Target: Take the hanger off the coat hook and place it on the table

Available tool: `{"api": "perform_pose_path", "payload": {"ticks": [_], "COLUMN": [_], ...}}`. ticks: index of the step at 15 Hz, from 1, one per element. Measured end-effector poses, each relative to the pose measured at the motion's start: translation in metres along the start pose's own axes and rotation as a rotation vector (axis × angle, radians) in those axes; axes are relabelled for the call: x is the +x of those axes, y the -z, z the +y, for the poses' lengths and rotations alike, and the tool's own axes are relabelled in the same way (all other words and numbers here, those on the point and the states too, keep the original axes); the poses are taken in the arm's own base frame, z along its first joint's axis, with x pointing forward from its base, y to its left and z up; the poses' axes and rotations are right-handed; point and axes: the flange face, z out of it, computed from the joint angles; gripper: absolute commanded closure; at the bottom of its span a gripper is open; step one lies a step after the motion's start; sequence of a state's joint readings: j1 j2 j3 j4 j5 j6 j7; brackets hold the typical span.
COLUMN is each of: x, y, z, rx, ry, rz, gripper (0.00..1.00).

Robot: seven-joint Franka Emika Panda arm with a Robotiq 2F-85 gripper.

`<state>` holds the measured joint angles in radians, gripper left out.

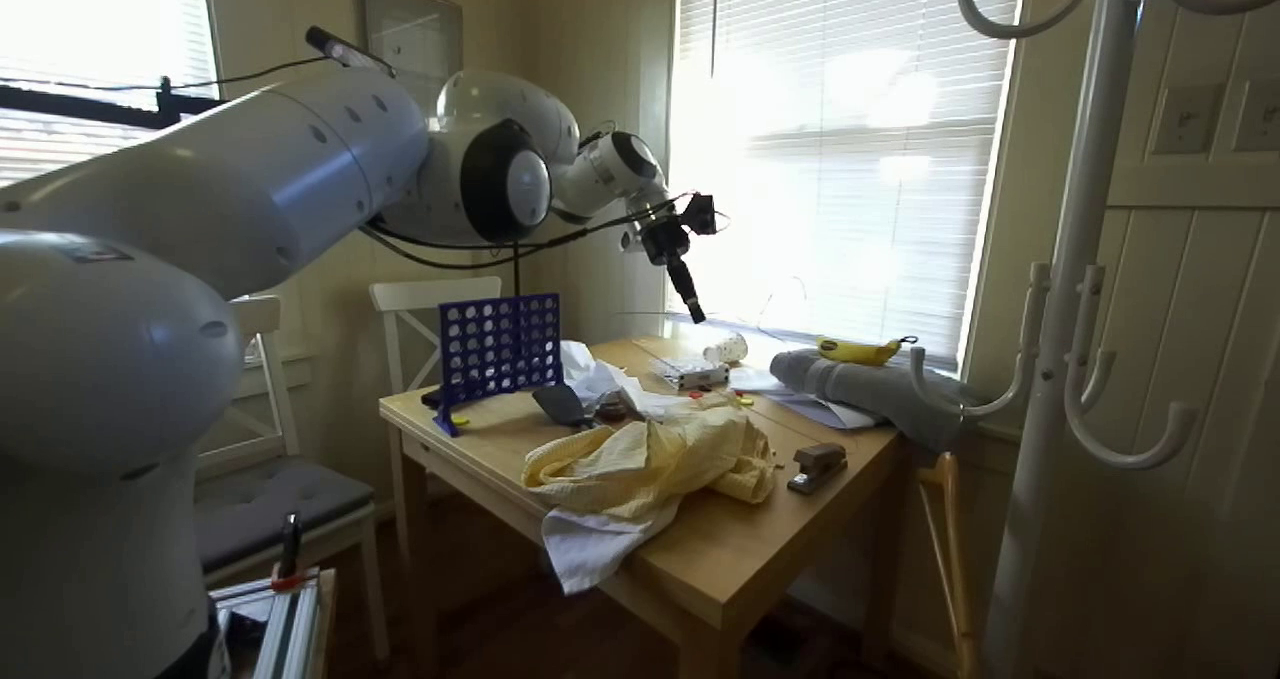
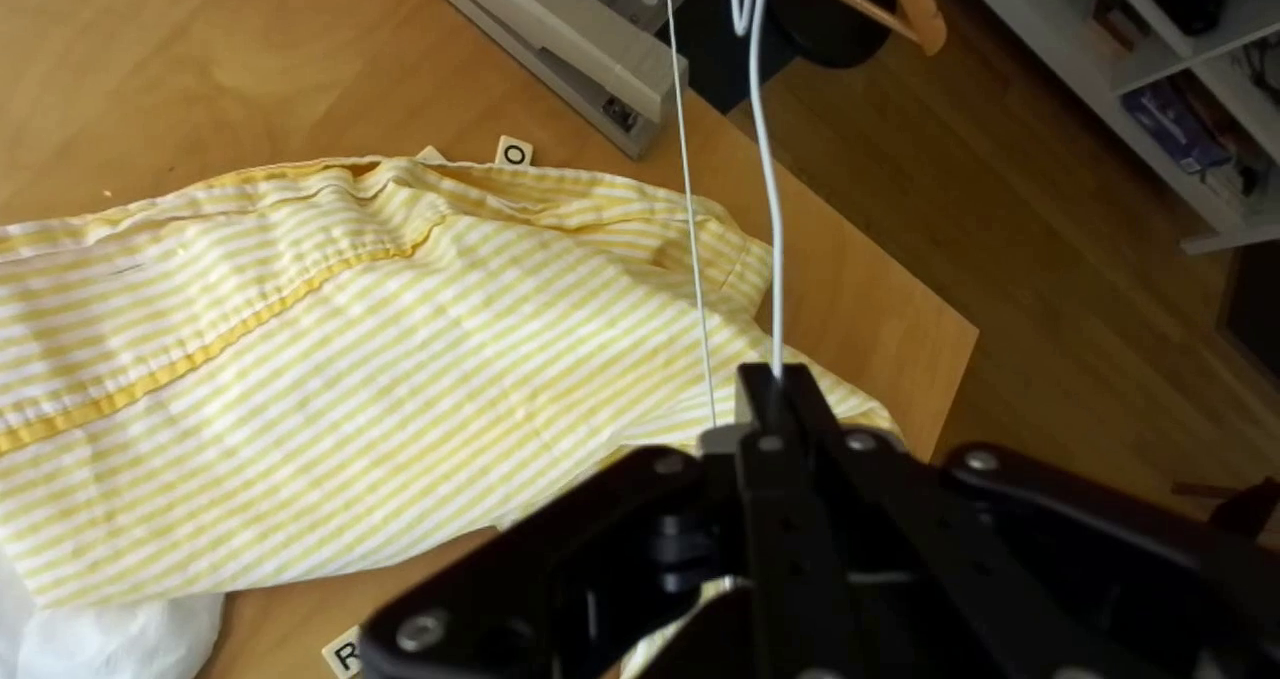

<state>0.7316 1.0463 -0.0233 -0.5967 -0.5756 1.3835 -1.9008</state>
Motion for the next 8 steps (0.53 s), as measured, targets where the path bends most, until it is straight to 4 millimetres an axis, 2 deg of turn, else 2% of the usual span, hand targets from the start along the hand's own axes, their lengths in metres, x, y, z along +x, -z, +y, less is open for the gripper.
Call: {"api": "perform_pose_path", "payload": {"ticks": [3,8], "x": [0.008,0.044], "y": [-0.005,-0.001], "z": [0.001,0.018], "rx": [0.075,0.150], "ry": [0.001,0.126], "rz": [-0.077,-0.243], "gripper": [0.99,0.99]}}
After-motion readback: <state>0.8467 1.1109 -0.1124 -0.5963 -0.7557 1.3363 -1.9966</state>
